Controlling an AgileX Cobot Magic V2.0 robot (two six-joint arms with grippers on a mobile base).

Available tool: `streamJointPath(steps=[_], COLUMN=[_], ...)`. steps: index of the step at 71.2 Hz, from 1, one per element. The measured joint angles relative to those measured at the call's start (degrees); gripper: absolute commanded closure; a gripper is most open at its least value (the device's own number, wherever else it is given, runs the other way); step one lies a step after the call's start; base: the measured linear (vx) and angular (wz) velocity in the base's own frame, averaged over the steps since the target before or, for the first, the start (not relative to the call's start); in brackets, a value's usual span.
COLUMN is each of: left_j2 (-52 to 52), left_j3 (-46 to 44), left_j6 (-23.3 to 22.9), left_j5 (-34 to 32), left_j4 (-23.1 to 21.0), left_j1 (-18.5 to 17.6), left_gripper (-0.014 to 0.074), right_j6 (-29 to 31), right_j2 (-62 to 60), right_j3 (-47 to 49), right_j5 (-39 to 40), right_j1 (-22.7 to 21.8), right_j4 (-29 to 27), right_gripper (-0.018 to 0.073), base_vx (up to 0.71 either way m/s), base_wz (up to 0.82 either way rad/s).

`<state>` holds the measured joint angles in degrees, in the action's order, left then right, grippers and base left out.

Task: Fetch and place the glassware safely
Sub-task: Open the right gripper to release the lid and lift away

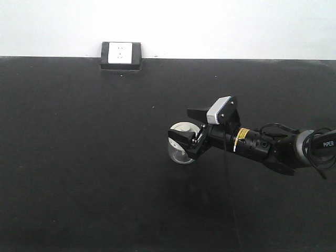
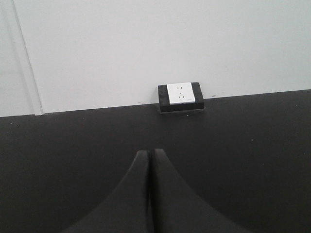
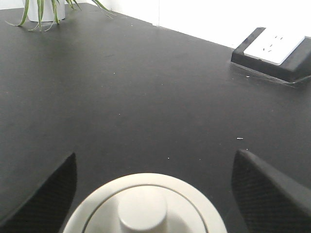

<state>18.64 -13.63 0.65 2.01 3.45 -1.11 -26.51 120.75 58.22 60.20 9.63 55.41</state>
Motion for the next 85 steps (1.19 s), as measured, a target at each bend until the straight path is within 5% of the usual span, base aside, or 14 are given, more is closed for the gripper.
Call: streamJointPath(steps=[38, 57, 73, 85], left_j2=[0.00, 0.00, 0.00, 0.00], left_j3=[0.00, 0.00, 0.00, 0.00], left_j6=[0.00, 0.00, 0.00, 0.00], left_j5=[0.00, 0.00, 0.00, 0.00], left_j4=[0.00, 0.00, 0.00, 0.00], left_j1=[0.00, 0.00, 0.00, 0.00], left_gripper=[0.0603, 0.0603, 0.0603, 0.0603], right_j6=[-3.20, -7.99, -9.76, -10.03], right_j2=[-11.27, -21.95, -30.89, -37.10], right_j3=[0.00, -0.11, -0.30, -0.40], right_j5=[-7.86, -24.11, -42.51, -54.00], right_j1=[0.00, 0.00, 0.00, 0.00], right_j4=[-2.90, -5.69, -13.69, -17.26], right_gripper=[-0.0021, 0.0056, 0.0151, 0.0288], base_vx=[0.00, 0.00, 0.00, 0.00], base_wz=[0.00, 0.00, 0.00, 0.00])
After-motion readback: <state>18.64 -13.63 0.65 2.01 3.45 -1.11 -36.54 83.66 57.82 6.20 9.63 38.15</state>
